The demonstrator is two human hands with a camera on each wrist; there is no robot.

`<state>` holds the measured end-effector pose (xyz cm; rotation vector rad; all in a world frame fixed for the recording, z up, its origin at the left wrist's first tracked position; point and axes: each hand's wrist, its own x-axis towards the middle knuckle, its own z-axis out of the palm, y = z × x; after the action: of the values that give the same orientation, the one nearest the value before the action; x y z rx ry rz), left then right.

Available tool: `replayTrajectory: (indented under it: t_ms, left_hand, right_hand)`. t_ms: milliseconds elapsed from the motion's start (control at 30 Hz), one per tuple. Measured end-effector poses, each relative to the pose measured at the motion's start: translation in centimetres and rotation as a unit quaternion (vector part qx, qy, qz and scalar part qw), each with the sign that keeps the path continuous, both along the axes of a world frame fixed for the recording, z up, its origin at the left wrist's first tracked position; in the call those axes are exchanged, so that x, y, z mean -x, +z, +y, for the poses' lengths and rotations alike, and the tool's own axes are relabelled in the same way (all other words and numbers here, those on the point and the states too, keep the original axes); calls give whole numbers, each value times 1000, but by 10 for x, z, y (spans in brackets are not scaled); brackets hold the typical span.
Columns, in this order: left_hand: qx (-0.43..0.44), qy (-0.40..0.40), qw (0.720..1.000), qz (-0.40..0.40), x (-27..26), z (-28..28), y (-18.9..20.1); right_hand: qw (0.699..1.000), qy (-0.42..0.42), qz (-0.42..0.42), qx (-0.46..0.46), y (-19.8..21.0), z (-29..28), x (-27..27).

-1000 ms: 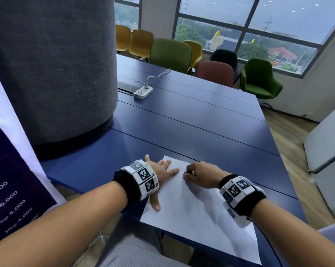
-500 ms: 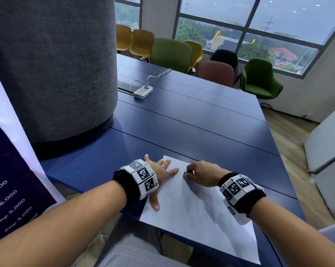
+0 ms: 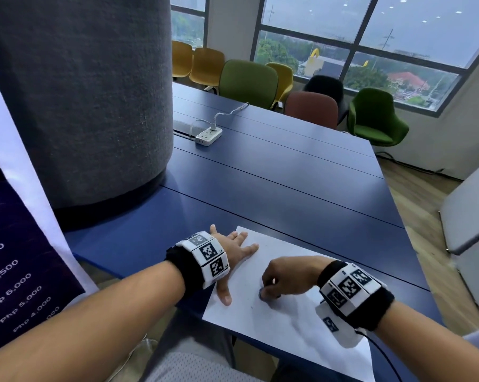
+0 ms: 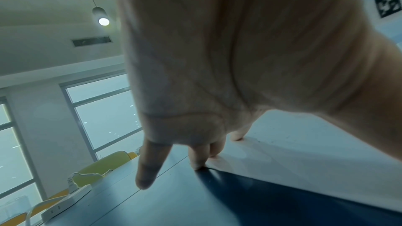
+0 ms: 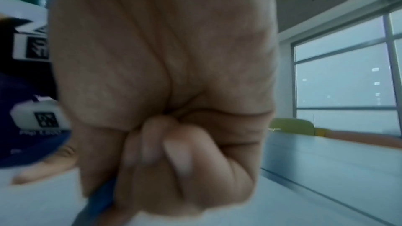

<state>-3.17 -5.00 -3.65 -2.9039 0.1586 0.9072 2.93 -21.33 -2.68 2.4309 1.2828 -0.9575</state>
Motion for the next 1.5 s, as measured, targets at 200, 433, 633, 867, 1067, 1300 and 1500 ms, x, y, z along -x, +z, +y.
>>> replayTrajectory:
  t_ms: [200, 433, 633, 867, 1067, 1300, 1500]
  left_hand:
    - [3, 0, 1000, -2, 0, 0, -1]
    - [11, 0, 1000, 2, -1, 1, -1]
    - [9, -4, 1000, -4, 0, 1, -2]
    - [9, -5, 1000, -11, -1, 3, -5]
    - [13, -3, 1000, -15, -1, 4, -7]
    - [16, 0, 1000, -7, -2, 3, -5]
    - [15, 1, 1000, 1, 0, 2, -1]
  right_hand:
    - [998, 17, -46, -42, 4, -5, 11]
    - [994, 26, -78, -65, 5, -1, 9]
    - [998, 21, -48, -39, 6, 2, 4]
    - [999, 38, -6, 7, 6, 4, 8]
    - [998, 53, -10, 24, 6, 1, 15]
    - [997, 35, -62, -20, 7, 6, 11]
    - [999, 16, -36, 26, 14, 7, 14]
